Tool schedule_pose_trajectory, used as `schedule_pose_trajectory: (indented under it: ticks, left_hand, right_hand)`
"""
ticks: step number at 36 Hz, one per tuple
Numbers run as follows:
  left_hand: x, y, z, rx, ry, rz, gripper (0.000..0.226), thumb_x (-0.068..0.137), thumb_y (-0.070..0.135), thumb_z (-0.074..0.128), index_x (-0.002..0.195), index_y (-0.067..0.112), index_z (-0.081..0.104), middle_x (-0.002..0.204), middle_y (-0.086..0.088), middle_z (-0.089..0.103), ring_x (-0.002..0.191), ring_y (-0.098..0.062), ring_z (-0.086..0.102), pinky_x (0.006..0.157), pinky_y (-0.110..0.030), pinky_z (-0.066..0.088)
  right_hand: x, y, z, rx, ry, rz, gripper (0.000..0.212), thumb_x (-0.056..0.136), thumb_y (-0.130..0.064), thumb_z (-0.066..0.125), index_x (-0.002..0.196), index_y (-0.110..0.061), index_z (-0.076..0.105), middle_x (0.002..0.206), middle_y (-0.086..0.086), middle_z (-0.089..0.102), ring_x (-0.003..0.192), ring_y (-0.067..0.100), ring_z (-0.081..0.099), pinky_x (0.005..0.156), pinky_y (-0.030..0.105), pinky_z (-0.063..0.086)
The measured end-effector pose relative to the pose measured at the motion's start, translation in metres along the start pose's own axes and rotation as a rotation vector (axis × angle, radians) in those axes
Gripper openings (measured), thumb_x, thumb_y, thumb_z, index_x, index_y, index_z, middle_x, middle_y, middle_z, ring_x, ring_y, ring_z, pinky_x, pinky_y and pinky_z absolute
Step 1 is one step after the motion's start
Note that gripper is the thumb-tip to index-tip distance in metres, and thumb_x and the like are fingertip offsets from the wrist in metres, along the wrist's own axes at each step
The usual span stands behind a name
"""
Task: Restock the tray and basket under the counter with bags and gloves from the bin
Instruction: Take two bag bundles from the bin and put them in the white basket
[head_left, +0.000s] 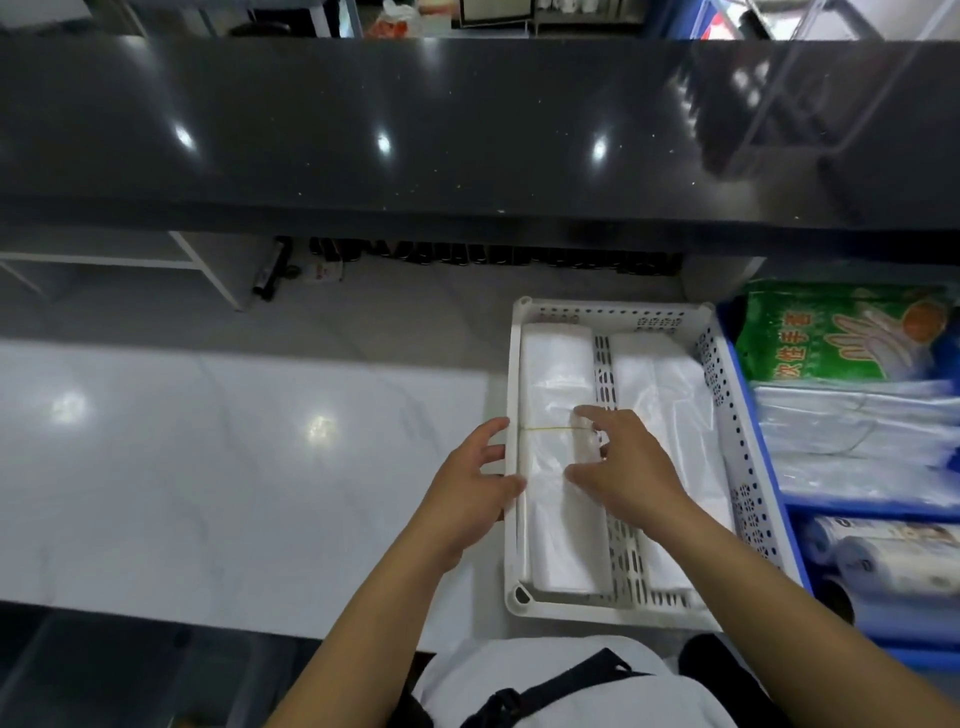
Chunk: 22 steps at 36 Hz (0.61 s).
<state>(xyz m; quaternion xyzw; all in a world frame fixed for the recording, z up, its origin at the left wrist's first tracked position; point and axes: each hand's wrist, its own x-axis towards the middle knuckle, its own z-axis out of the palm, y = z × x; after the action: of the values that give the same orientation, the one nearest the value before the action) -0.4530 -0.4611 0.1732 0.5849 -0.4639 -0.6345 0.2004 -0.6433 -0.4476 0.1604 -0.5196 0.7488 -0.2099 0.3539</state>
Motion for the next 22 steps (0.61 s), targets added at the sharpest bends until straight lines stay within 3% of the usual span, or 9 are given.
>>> schedule_pose_trajectory:
  ticks: [5, 8, 13, 19, 22]
  left_hand:
    - [0.0, -0.002, 0.0, 0.018, 0.008, 0.0, 0.067, 0.087, 0.006, 0.064, 0.135, 0.049, 0.045, 0.123, 0.015, 0.06, 0.095, -0.01, 0.068, 0.07, -0.024, 0.06]
    - [-0.002, -0.004, 0.0, 0.01, 0.016, 0.005, 0.069, 0.085, 0.002, 0.062, 0.134, 0.048, 0.047, 0.12, 0.016, 0.062, 0.09, -0.007, 0.071, 0.071, -0.024, 0.06]
    - [-0.01, -0.006, 0.003, -0.006, 0.041, -0.006, 0.069, 0.085, -0.002, 0.058, 0.136, 0.043, 0.049, 0.121, 0.014, 0.064, 0.097, -0.009, 0.07, 0.086, -0.034, 0.059]
    - [-0.032, -0.016, 0.014, 0.007, 0.099, 0.011, 0.062, 0.091, 0.001, 0.05, 0.137, 0.042, 0.049, 0.126, 0.015, 0.063, 0.102, -0.005, 0.068, 0.093, -0.035, 0.056]
    - [-0.048, -0.033, 0.017, 0.022, 0.121, 0.047, 0.055, 0.095, 0.009, 0.052, 0.133, 0.049, 0.051, 0.127, 0.019, 0.063, 0.111, 0.0, 0.062, 0.1, -0.034, 0.052]
  right_hand:
    - [-0.003, 0.003, 0.004, -0.03, -0.005, -0.05, 0.064, 0.079, -0.025, 0.073, 0.138, -0.034, 0.049, 0.129, -0.008, 0.045, 0.088, 0.013, 0.059, 0.062, 0.016, 0.039]
    - [-0.001, 0.003, 0.006, -0.027, -0.007, -0.056, 0.058, 0.08, -0.024, 0.074, 0.133, -0.035, 0.053, 0.12, -0.009, 0.041, 0.085, 0.012, 0.058, 0.06, 0.012, 0.035]
    - [0.002, 0.007, 0.005, 0.06, -0.007, -0.063, 0.051, 0.083, -0.021, 0.073, 0.13, -0.033, 0.058, 0.123, -0.007, 0.044, 0.089, 0.01, 0.058, 0.067, 0.017, 0.042]
    - [-0.002, 0.016, 0.009, 0.025, -0.002, -0.137, 0.049, 0.087, -0.027, 0.071, 0.133, -0.033, 0.056, 0.117, -0.015, 0.04, 0.083, 0.0, 0.052, 0.065, 0.01, 0.036]
    - [-0.002, 0.018, 0.009, -0.047, -0.003, -0.182, 0.048, 0.088, -0.029, 0.068, 0.135, -0.032, 0.055, 0.12, -0.012, 0.041, 0.103, 0.01, 0.05, 0.075, 0.023, 0.04]
